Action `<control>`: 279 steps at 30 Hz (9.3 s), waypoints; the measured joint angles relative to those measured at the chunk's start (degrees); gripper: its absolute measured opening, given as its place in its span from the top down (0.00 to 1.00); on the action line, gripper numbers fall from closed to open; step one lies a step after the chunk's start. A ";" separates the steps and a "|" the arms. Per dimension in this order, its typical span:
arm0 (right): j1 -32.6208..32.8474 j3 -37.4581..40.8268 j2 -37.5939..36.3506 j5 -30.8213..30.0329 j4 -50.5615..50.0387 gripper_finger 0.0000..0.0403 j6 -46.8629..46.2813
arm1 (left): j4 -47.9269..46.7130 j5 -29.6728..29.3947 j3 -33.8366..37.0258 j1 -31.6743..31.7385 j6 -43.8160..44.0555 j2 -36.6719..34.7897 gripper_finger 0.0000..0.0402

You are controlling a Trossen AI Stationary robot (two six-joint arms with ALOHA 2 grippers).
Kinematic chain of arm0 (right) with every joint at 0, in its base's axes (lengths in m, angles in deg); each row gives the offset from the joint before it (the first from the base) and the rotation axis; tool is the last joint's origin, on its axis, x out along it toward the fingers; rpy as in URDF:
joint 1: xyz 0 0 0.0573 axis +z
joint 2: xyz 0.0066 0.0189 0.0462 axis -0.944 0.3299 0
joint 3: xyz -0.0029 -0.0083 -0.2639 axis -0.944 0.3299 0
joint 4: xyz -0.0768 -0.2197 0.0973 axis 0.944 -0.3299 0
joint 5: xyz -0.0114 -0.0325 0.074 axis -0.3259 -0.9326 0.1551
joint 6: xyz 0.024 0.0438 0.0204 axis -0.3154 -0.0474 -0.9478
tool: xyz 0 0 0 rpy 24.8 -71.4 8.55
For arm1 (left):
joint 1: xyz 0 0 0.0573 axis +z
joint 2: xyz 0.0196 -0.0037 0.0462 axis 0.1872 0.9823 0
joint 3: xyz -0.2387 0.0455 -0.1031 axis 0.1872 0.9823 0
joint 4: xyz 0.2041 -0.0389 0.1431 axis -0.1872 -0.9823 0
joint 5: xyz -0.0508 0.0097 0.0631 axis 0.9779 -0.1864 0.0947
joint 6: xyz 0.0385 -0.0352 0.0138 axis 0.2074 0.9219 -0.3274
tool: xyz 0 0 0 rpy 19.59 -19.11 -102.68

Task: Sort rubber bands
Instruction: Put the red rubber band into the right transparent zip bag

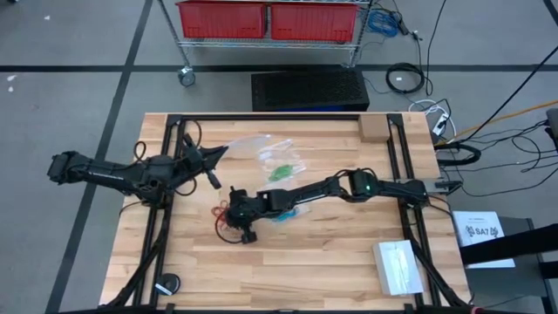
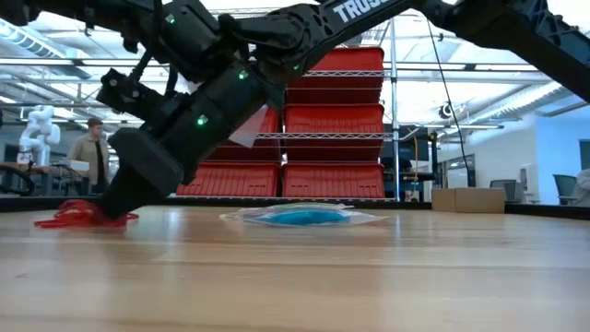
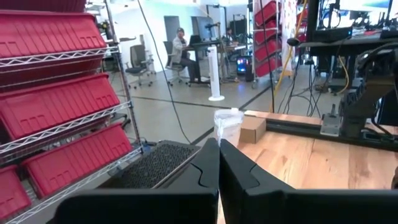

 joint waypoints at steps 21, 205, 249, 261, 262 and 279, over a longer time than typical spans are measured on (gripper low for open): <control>-0.07 -16.09 -2.68 0.61 -18.63 1.00 -0.10 | -0.51 0.00 0.00 0.00 0.11 0.00 1.00; -4.63 7.84 -8.27 4.78 -13.21 0.97 -10.44 | -4.54 -1.99 -0.04 0.00 1.16 -0.94 1.00; 0.22 -9.97 -7.25 18.33 -32.27 0.94 -8.13 | -5.08 -2.03 -0.04 0.00 1.42 -0.94 1.00; -1.84 -9.97 -8.84 14.29 -39.91 0.53 -5.24 | -5.21 -2.03 -0.02 0.01 1.42 -0.94 1.00; -2.04 -9.84 -8.79 13.44 -41.17 0.52 -4.91 | -5.33 -2.03 -0.02 0.02 1.42 -0.94 1.00; 1.82 4.44 -8.15 3.96 -26.40 0.52 -10.75 | -5.53 -2.13 -0.02 0.02 1.44 -0.94 1.00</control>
